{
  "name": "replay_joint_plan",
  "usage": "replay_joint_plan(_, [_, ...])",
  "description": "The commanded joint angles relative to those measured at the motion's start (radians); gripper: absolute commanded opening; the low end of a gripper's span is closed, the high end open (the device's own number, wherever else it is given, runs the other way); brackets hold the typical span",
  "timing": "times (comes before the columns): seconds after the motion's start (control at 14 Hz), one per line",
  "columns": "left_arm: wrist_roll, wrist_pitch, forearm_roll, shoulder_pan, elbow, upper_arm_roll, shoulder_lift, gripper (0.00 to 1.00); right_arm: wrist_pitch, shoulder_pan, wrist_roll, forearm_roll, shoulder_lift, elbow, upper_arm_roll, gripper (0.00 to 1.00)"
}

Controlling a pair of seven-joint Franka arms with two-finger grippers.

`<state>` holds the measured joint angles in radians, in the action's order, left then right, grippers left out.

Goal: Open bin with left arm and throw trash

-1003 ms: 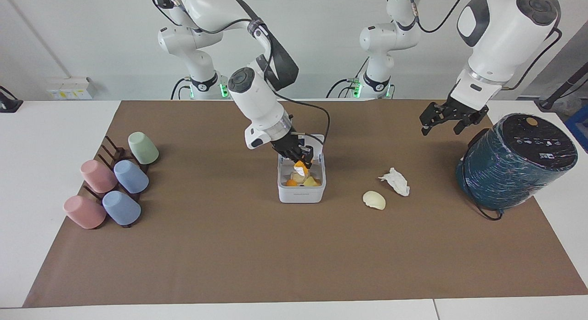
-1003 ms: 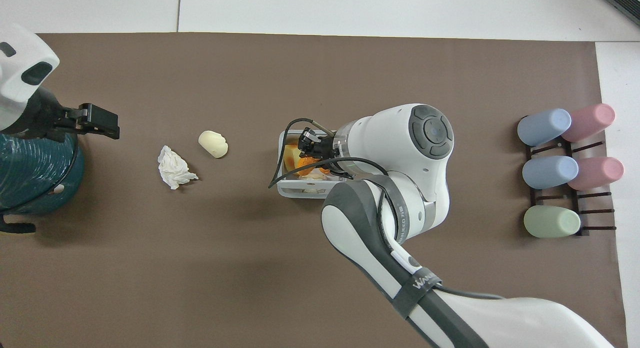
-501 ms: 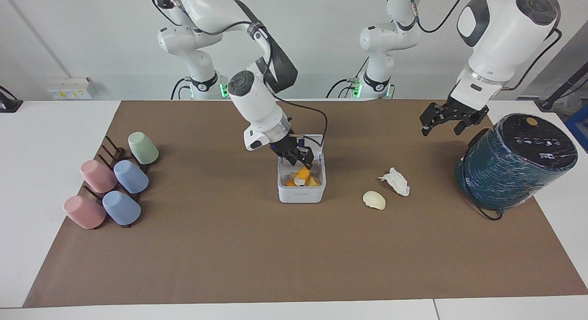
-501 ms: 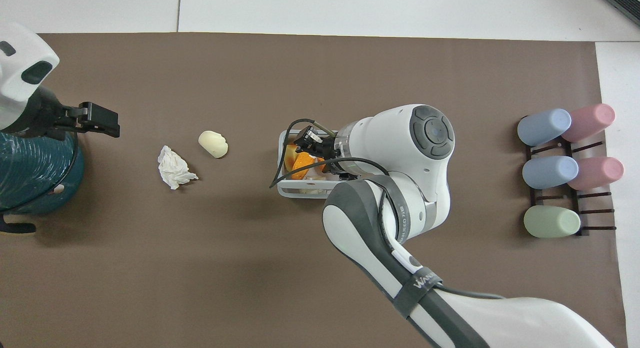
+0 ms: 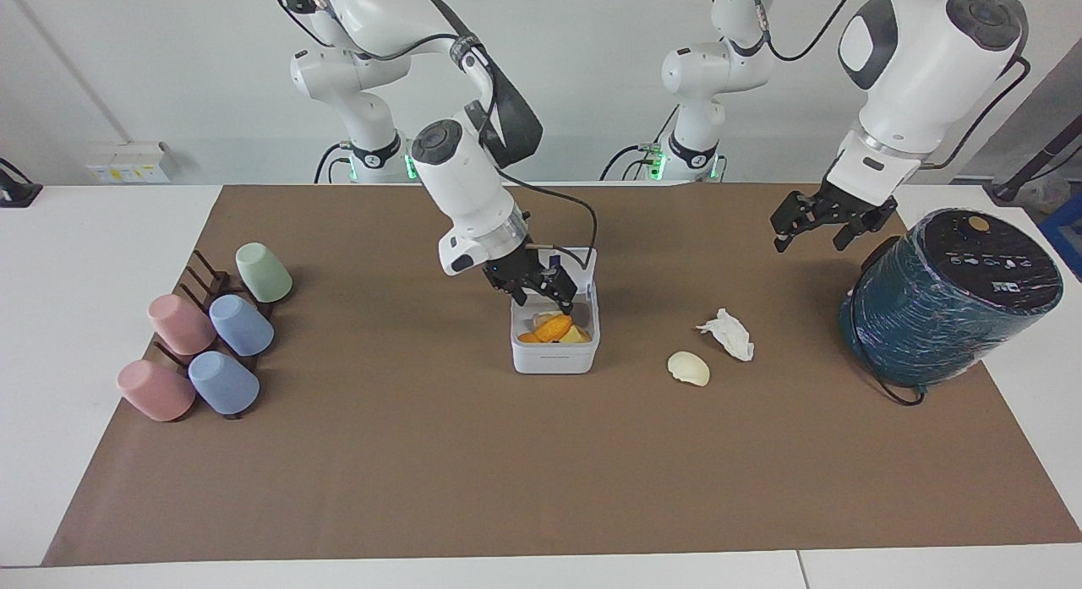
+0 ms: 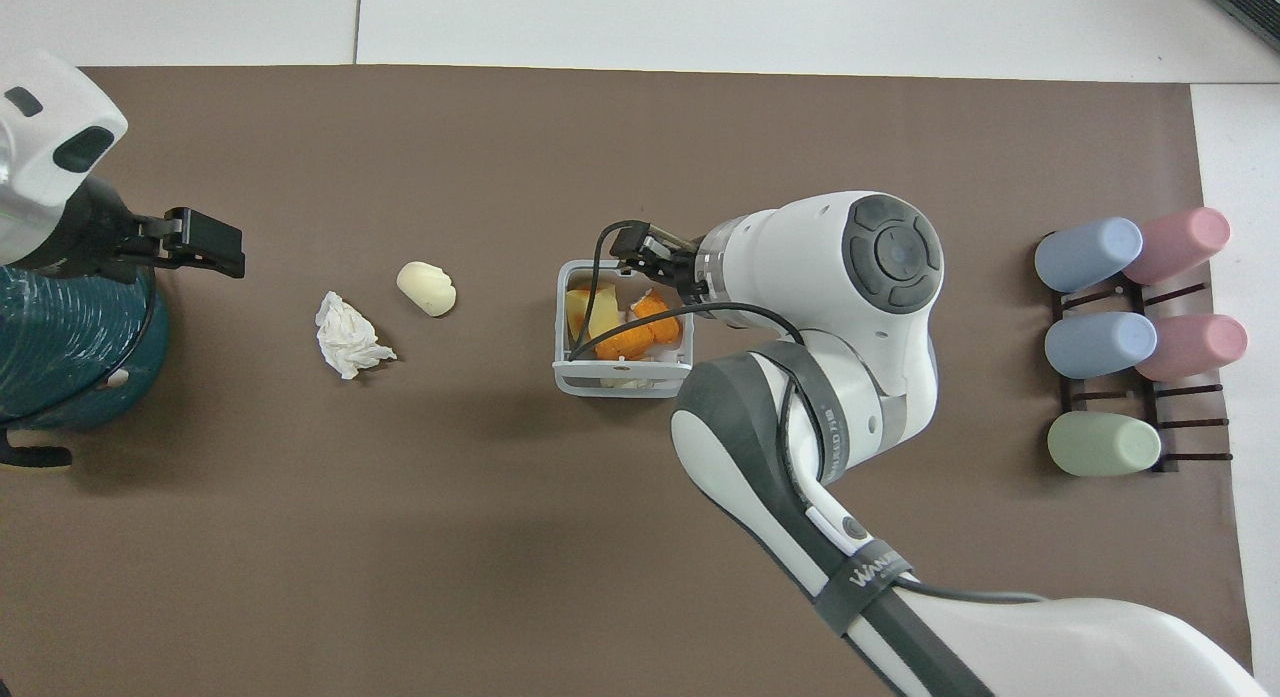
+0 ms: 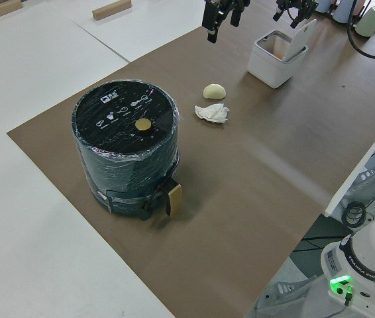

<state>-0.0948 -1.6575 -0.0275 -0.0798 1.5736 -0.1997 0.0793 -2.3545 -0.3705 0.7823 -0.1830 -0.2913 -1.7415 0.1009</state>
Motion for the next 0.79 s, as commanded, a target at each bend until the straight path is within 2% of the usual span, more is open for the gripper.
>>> replay_joint_plan(0.0, [0.009,-0.037,0.011,0.024,0.052,0.006,-0.032,1.00,0.029,0.062,-0.077,0.164,0.030,0.003,0.010,1.00])
replay_joint_plan(0.29, [0.009,-0.044,0.011,0.029,0.051,0.008,-0.029,1.00,0.111,0.149,-0.262,0.229,0.079,0.007,0.008,1.00])
replay_joint_plan(0.72, [0.007,0.025,0.015,0.029,0.008,0.008,-0.021,1.00,0.352,0.275,-0.402,0.231,0.239,0.010,0.007,1.00])
